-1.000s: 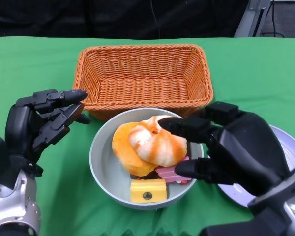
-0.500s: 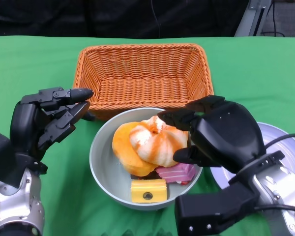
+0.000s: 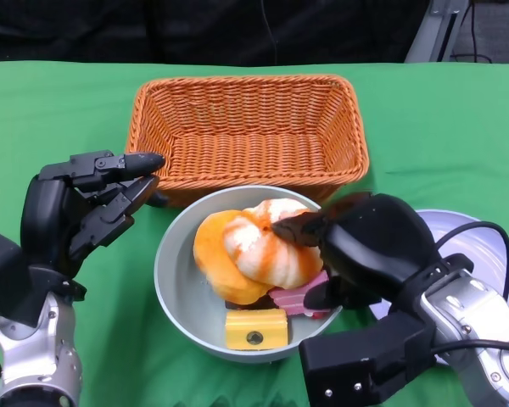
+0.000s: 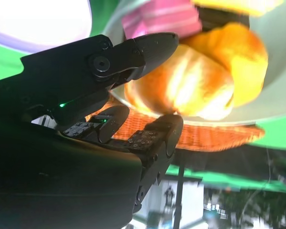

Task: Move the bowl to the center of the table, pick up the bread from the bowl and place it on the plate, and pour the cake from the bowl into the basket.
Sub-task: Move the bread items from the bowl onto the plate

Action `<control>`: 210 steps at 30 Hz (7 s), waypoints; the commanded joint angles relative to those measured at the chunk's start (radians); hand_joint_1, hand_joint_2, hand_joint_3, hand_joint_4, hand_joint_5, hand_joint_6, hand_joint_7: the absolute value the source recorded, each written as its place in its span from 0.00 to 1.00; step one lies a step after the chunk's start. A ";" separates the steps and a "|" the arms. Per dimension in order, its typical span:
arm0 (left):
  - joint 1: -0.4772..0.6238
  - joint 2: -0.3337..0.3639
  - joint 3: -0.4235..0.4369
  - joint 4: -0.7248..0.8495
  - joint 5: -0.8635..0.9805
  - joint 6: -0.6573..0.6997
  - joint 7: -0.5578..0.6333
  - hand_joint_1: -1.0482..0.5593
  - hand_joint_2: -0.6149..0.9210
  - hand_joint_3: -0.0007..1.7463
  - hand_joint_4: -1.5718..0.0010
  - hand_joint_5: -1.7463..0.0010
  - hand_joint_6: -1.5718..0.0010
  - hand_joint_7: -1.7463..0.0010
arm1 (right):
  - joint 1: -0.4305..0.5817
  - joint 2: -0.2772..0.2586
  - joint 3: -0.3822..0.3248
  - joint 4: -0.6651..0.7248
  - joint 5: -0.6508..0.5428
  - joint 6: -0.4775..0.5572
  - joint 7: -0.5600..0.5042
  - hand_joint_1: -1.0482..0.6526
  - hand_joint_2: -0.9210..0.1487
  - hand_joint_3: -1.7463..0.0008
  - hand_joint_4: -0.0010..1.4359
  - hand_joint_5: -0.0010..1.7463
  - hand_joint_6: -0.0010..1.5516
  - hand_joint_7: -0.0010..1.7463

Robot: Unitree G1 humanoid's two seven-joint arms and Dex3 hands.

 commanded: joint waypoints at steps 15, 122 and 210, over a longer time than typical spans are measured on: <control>0.012 0.001 -0.003 -0.007 0.012 -0.032 0.021 0.49 1.00 0.13 0.47 0.29 0.18 0.94 | -0.061 -0.015 0.086 0.079 -0.012 0.010 -0.061 0.09 0.00 0.94 0.38 0.01 0.31 0.00; -0.004 0.042 0.015 0.046 -0.019 -0.031 -0.021 0.51 1.00 0.13 0.48 0.28 0.35 0.65 | 0.343 -0.151 -0.331 0.060 0.304 -0.371 -0.674 0.62 0.08 0.99 0.61 0.85 0.60 0.54; -0.001 0.040 0.009 0.052 0.008 -0.037 0.008 0.50 1.00 0.14 0.47 0.22 0.39 0.53 | 0.424 -0.118 -0.298 -0.635 0.442 0.148 0.106 0.30 0.06 1.00 0.42 0.07 0.36 0.03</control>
